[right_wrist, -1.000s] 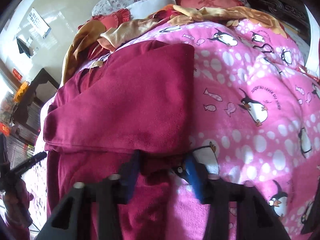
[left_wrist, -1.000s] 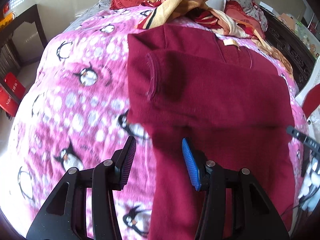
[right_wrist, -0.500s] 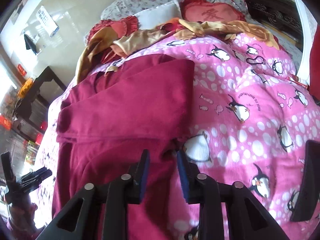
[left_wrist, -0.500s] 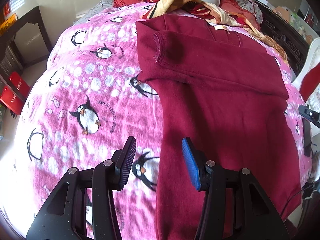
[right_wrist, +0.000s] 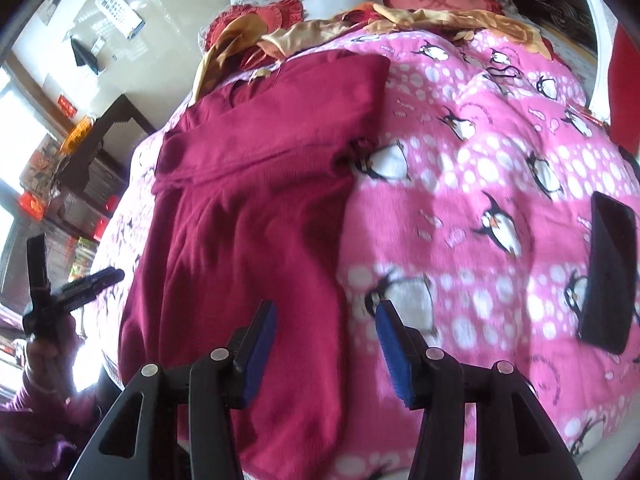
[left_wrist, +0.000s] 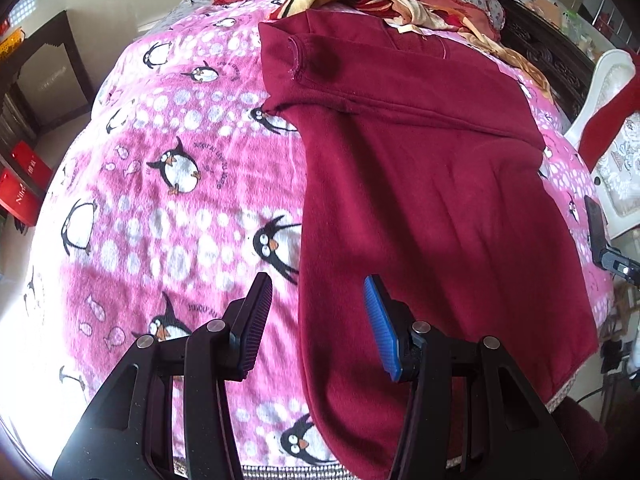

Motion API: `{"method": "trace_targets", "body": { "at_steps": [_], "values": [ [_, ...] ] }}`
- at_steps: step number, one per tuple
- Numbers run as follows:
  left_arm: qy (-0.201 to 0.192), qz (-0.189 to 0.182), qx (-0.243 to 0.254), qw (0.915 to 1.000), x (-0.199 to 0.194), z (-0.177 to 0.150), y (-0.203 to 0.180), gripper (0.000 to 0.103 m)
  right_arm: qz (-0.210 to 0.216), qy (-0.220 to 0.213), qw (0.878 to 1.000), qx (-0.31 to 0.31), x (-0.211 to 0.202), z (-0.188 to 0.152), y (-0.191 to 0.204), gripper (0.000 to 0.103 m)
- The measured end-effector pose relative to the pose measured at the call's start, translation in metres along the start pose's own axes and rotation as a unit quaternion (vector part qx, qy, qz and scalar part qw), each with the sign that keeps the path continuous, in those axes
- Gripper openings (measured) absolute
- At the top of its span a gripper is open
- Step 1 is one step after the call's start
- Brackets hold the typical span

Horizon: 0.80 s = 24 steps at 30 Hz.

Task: Fold small clothes
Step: 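Open both tools and move them to the sweatshirt hem, then grasp the hem with both tools and lift it toward the collar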

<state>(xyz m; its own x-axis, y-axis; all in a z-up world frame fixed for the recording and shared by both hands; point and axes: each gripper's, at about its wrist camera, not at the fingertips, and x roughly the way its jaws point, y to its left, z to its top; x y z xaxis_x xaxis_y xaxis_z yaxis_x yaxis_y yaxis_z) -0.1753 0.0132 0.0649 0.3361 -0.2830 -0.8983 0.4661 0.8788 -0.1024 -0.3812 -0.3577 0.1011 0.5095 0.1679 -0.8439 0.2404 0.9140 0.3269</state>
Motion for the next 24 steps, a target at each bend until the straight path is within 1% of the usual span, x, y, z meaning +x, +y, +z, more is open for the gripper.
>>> {"method": "trace_targets", "body": {
  "at_steps": [4,6,8,11,15,19,22,24],
  "values": [
    [0.024,-0.009,-0.006,0.9997,-0.007,-0.022,0.008,0.048,0.007,0.007,1.0,-0.009,-0.011,-0.025,-0.001,0.05],
    [0.037,-0.017,-0.01,0.9991,-0.009,-0.032,0.011,0.048,0.008,0.011,1.0,-0.013,-0.011,-0.036,0.0,0.051],
    [0.049,-0.018,-0.011,0.9986,-0.01,-0.043,0.013,0.048,0.011,0.018,1.0,-0.012,-0.008,-0.045,-0.001,0.051],
    [0.063,-0.024,-0.015,0.9976,-0.009,-0.057,0.014,0.048,0.02,0.022,1.0,0.002,-0.001,-0.059,-0.004,0.051],
    [0.094,-0.039,-0.02,0.9946,0.001,-0.07,0.01,0.048,0.038,0.024,0.999,0.018,0.004,-0.069,-0.007,0.052],
    [0.096,-0.045,-0.03,0.9939,0.006,-0.071,0.007,0.048,0.048,0.025,0.998,0.012,0.009,-0.074,-0.001,0.056],
    [0.102,-0.051,-0.033,0.993,0.009,-0.067,0.005,0.048,0.053,0.023,0.998,0.005,0.011,-0.074,0.004,0.056],
    [0.106,-0.052,-0.028,0.9926,0.014,-0.064,0.003,0.048,0.064,0.023,0.998,0.0,0.013,-0.074,0.006,0.056]
  ]
}}
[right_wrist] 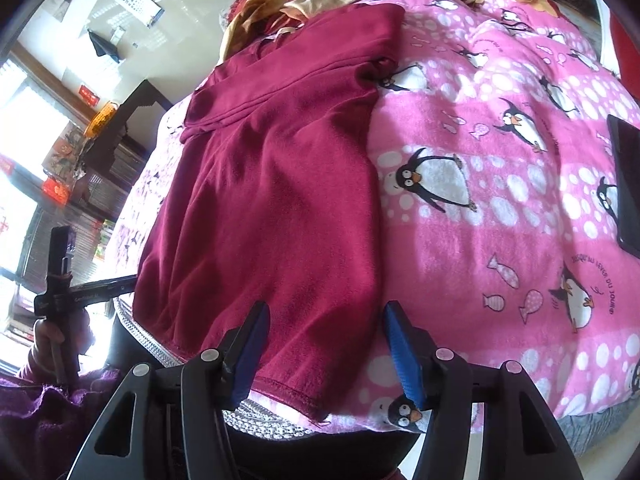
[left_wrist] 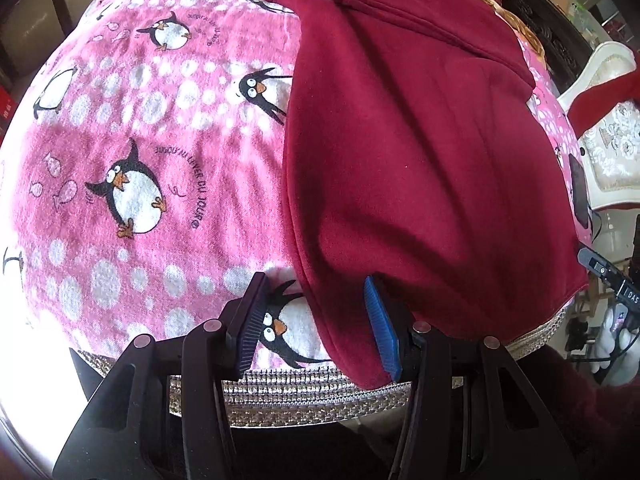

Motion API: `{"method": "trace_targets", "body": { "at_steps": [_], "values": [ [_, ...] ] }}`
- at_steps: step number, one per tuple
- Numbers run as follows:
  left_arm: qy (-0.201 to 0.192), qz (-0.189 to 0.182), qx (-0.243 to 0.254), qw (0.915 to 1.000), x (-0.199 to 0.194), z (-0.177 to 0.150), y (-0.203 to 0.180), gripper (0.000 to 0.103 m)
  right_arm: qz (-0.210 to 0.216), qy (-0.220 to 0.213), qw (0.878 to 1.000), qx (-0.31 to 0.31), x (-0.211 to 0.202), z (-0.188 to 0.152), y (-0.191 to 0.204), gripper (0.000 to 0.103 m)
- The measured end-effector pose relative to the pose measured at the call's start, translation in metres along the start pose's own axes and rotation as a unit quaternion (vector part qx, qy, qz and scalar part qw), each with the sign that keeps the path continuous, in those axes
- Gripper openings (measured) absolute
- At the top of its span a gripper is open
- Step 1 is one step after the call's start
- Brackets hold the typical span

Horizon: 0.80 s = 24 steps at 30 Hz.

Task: Fold small clothes
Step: 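Grasp the hem with both tools and lift it toward the collar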

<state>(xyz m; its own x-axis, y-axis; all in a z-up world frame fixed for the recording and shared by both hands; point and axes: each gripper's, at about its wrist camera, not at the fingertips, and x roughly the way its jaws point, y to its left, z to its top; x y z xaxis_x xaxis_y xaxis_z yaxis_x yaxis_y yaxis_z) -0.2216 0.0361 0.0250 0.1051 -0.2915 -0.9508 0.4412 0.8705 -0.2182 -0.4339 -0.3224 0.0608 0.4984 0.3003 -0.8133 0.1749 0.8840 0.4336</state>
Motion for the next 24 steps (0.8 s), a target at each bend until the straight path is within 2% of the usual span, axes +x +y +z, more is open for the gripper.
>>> {"method": "trace_targets", "body": {
  "at_steps": [6,7,8,9,10,11,14,19,21,24],
  "values": [
    [0.005,-0.01,0.007,0.9999,0.007,0.012,-0.008,0.047,0.019,-0.009,1.0,-0.011,0.011,-0.003,-0.001,0.056],
    [0.004,-0.014,0.01,0.9998,0.007,0.013,-0.009,0.036,0.023,-0.011,1.0,-0.012,0.012,-0.004,0.0,0.056],
    [0.004,-0.021,0.014,0.9997,0.008,0.013,-0.011,0.028,0.025,-0.012,0.999,-0.019,0.014,-0.003,0.002,0.049],
    [0.004,-0.026,0.014,0.9995,0.01,0.014,-0.012,0.015,0.021,-0.016,0.999,-0.023,0.014,-0.003,0.003,0.04],
    [0.002,-0.028,0.013,0.9995,0.011,0.014,-0.012,0.008,0.014,-0.021,0.999,-0.023,0.015,-0.004,0.003,0.021],
    [-0.002,-0.03,0.013,0.9994,0.011,0.016,-0.012,0.006,0.011,-0.026,1.0,-0.014,0.017,-0.004,0.002,0.015],
    [-0.022,-0.04,0.018,0.9988,-0.005,0.014,-0.009,0.005,0.01,-0.033,0.999,-0.005,0.014,-0.006,0.002,0.01],
    [-0.062,-0.054,0.025,0.9963,-0.047,0.005,0.0,0.005,0.016,-0.057,0.998,-0.023,-0.019,-0.009,0.018,0.009],
    [-0.064,-0.043,0.024,0.9967,-0.048,0.001,0.004,0.005,0.018,-0.053,0.998,-0.027,-0.029,-0.013,0.022,0.009],
    [-0.046,-0.036,0.006,0.9983,-0.03,-0.003,0.013,0.005,0.015,-0.033,0.999,-0.032,-0.026,-0.022,0.023,0.008]
  ]
}}
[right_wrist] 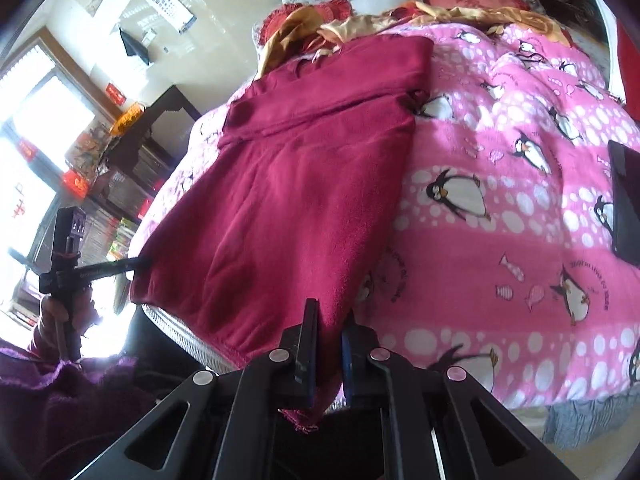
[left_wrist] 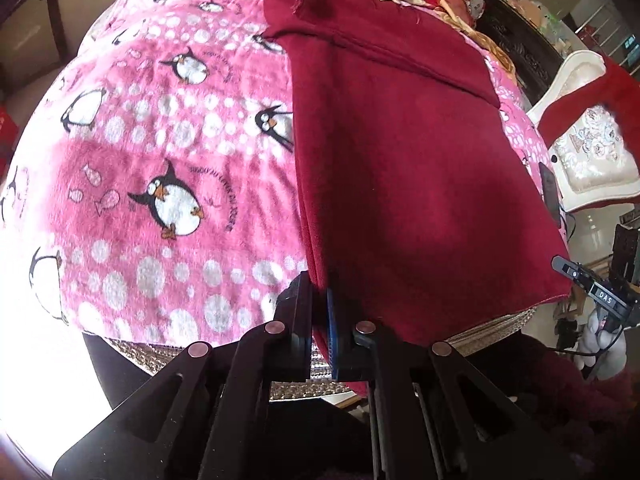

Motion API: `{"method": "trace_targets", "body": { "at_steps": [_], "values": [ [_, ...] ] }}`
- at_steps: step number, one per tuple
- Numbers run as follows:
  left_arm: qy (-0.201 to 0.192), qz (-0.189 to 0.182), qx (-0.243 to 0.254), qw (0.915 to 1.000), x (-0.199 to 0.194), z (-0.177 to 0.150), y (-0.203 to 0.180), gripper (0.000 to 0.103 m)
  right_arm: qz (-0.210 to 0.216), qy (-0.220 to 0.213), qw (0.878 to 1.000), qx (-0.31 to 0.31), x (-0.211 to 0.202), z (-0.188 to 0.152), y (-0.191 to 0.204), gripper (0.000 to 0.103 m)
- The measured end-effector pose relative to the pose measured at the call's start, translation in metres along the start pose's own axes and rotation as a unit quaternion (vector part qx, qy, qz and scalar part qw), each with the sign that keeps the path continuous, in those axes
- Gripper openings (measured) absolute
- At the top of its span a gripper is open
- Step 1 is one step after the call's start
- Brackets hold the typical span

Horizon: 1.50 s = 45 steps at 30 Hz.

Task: Fold small clothes
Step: 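Grasp the hem with both tools and lift it toward the collar, then lay the hem over the collar and open both tools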

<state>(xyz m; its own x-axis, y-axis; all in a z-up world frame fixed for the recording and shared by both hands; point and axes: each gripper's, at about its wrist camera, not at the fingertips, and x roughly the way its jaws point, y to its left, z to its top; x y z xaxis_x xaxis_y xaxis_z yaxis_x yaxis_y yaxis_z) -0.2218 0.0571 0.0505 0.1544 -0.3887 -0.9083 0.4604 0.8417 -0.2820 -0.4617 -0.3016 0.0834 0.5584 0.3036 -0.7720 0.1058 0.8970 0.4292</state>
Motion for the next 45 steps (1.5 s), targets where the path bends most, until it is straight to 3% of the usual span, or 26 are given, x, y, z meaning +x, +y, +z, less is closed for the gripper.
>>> {"method": "trace_targets", "body": {
  "at_steps": [4,9,14,18,23,25,27,34,39,45],
  "values": [
    [0.007,0.015,0.017,0.9997,0.01,-0.008,-0.003,0.005,-0.001,0.033,0.999,0.017,0.018,-0.01,-0.012,0.008],
    [0.029,0.035,0.015,0.9988,0.022,-0.009,-0.002,0.007,0.022,0.036,0.999,0.034,0.02,-0.009,-0.022,0.012],
    [0.035,0.039,0.002,0.9986,0.029,-0.008,-0.005,0.016,0.044,0.04,0.998,0.037,0.026,-0.009,-0.02,0.03],
    [0.038,0.041,0.003,0.9984,0.033,-0.005,-0.008,0.019,0.043,0.046,0.998,0.023,0.032,-0.004,-0.014,0.03],
    [0.037,0.037,0.011,0.9985,0.039,0.001,-0.016,0.02,0.042,0.039,0.998,0.019,0.037,0.004,-0.01,0.017],
    [0.036,0.023,0.016,0.9989,0.038,0.004,-0.017,0.007,0.05,0.036,0.998,0.023,0.036,0.007,-0.01,0.015],
    [0.035,0.002,0.013,0.9993,0.032,0.012,-0.015,0.006,0.068,0.03,0.997,0.029,0.033,0.013,-0.009,0.015],
    [-0.035,-0.051,0.0,0.9981,-0.005,0.069,-0.012,0.006,0.119,-0.027,0.992,0.031,0.012,0.065,-0.007,0.014],
    [-0.09,-0.047,-0.002,0.9948,-0.018,0.127,-0.014,0.006,0.117,-0.072,0.99,0.016,0.012,0.12,-0.006,0.014],
    [-0.145,-0.028,-0.008,0.9889,-0.014,0.22,-0.01,0.006,0.096,-0.115,0.989,0.013,0.028,0.198,-0.016,0.014]
  ]
}}
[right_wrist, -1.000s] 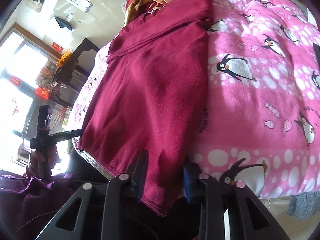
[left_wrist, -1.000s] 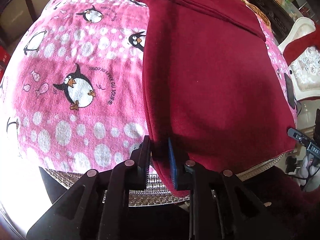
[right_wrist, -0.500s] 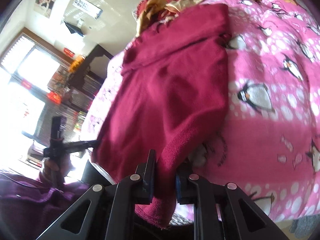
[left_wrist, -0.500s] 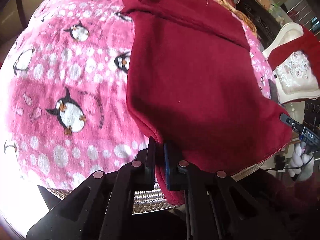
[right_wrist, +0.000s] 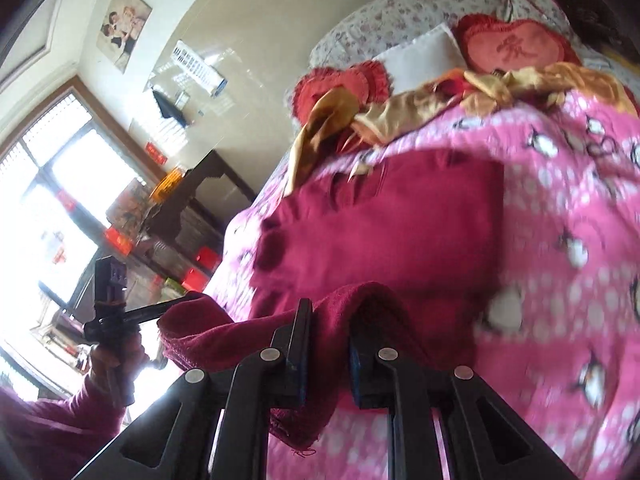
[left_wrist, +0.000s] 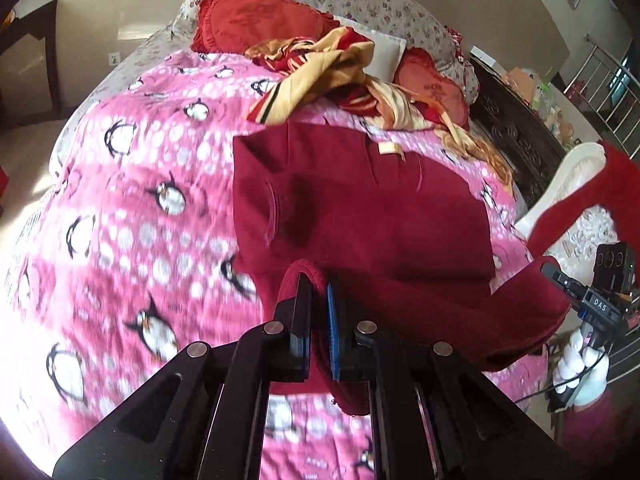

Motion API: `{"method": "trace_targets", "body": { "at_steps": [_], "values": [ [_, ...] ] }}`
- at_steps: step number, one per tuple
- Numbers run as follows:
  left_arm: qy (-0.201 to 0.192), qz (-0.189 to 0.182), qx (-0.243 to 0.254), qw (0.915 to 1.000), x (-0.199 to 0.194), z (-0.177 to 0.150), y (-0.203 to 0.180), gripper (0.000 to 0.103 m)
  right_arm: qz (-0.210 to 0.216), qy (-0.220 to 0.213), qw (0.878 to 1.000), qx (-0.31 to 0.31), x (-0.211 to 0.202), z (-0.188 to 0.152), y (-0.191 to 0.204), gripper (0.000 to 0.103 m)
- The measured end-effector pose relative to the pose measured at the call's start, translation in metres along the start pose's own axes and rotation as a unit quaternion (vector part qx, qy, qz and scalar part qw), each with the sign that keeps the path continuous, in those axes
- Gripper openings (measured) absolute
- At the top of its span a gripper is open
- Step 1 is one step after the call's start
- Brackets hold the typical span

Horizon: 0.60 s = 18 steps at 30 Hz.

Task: Fold small clothes
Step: 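Lay the hem over the collar and open both tools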

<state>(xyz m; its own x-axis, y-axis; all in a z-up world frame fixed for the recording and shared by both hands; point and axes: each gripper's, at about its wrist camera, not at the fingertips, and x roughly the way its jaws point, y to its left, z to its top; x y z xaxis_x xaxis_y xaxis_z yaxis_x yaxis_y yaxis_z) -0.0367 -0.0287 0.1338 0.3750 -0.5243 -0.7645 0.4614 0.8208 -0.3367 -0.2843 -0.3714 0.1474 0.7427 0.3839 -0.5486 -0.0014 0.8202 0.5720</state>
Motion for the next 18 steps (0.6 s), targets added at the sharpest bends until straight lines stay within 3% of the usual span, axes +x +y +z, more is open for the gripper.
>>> {"method": "trace_targets", "body": {
  "at_steps": [4,9,14,15,17,18],
  "values": [
    [-0.008,0.018,-0.027,0.9995,0.036,0.042,0.018,0.006,-0.02,-0.015,0.999,0.024,0.029,0.046,-0.024,0.014],
    [0.005,0.029,-0.057,0.9979,0.078,0.066,0.034,0.005,-0.036,-0.009,0.997,0.061,0.065,0.087,-0.059,0.014],
    [0.031,-0.002,-0.076,0.9966,0.098,0.078,0.047,0.009,-0.069,-0.007,0.99,0.12,0.094,0.105,-0.102,0.016],
    [0.035,-0.005,-0.07,0.9969,0.095,0.079,0.046,0.013,-0.057,-0.003,0.988,0.142,0.098,0.107,-0.113,0.016],
    [0.028,0.005,-0.045,0.9986,0.082,0.081,0.041,0.033,-0.038,-0.007,0.986,0.161,0.093,0.108,-0.12,0.019],
    [0.018,0.014,-0.035,0.9991,0.073,0.082,0.039,0.054,-0.037,-0.016,0.986,0.161,0.085,0.109,-0.12,0.022]
  ]
}}
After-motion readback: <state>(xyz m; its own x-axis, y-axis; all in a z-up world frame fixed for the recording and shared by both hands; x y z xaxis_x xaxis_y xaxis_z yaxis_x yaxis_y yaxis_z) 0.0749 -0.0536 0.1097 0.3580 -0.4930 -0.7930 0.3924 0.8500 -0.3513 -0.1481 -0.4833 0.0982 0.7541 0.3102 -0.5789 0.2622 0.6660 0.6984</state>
